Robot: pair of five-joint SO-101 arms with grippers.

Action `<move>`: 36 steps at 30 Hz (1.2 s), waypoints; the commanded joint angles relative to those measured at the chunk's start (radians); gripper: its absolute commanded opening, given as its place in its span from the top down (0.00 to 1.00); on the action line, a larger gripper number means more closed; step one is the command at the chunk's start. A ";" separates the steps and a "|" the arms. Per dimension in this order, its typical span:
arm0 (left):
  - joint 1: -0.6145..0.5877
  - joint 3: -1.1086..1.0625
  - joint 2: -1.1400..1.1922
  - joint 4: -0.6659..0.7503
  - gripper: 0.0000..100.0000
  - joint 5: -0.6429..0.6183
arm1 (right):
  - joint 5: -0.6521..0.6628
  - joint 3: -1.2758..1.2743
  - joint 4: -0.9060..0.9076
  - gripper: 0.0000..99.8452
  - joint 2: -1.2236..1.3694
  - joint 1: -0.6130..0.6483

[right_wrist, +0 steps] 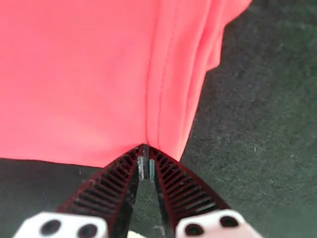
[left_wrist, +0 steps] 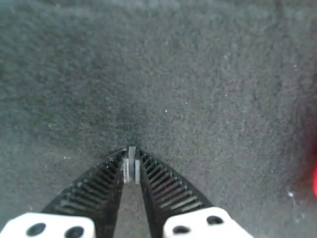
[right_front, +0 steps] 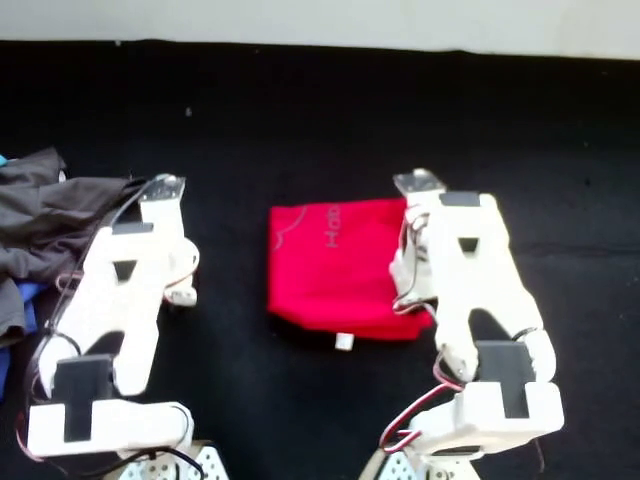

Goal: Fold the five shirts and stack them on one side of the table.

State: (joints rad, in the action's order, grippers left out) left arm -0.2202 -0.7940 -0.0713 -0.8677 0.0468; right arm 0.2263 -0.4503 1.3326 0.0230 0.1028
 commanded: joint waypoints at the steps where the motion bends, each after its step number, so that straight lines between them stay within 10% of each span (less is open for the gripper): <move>1: -0.007 -0.015 -0.005 0.055 0.99 0.000 | 0.000 0.038 0.018 0.99 -0.125 -0.018; 6: -0.004 -0.021 0.001 0.081 0.99 -0.003 | -0.006 0.051 0.007 0.97 -0.297 -0.012; 13: -0.004 -0.021 0.002 0.083 0.99 -0.003 | -0.121 0.116 -0.082 0.66 -0.211 -0.005; 36: -0.007 -0.044 0.002 0.132 0.99 0.002 | -0.126 0.410 -0.130 0.70 0.397 0.062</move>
State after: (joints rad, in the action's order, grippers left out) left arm -0.2202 -0.8416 -0.0760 -0.7864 0.0468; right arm 0.1112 -0.1082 1.2068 0.3713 0.1795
